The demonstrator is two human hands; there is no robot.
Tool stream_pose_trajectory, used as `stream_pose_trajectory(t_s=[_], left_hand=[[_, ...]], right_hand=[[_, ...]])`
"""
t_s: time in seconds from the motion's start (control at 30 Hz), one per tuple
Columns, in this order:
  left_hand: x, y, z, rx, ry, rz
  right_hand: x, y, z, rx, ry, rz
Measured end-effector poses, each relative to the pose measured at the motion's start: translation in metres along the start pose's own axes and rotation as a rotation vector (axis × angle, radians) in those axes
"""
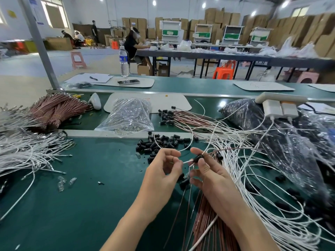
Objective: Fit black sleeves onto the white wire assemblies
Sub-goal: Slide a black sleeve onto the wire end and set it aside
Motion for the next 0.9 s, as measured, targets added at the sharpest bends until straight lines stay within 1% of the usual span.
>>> stream_pose_trajectory(t_s=[0.13,0.27,0.37,0.53,0.6,0.77,0.9], left_hand=[[-0.0030,0.0013,0.0002,0.010,-0.015,-0.013],[-0.0066,0.0022,-0.0010,0.038,0.045,0.004],[-0.0079,0.0013,-0.0037,0.088,0.139,0.015],[-0.0005,-0.0031,-0.0058,0.168,0.251,0.066],[0.0008,-0.0036,-0.0067,0.199,0.254,0.049],[-0.0066,-0.0013,-0.0046,0.236,0.222,-0.075],[-0.0071,-0.0015,-0.0049,0.230,0.192,-0.070]], right_hand=[[-0.0056,0.0006,0.0035,-0.019,-0.010,-0.080],[-0.0089,0.0002,0.0052,-0.023,-0.036,-0.117],[-0.0071,0.0005,0.0047,-0.023,-0.067,-0.105],[-0.0020,-0.0009,0.0018,-0.027,-0.040,-0.015],[-0.0011,-0.0010,0.0012,-0.029,-0.029,-0.001],[-0.0033,0.0001,0.0001,-0.025,-0.003,-0.009],[-0.0045,0.0001,0.0003,-0.037,-0.056,-0.006]])
Point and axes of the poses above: each hand's wrist, its own y-axis away from the middle knuckle, its own x-axis out of the back of the hand, z = x × y, the point moved 4 cm from there along -y, towards the middle knuckle, and after that the axes turned 12 degrees about y, right-handed, at the moved point
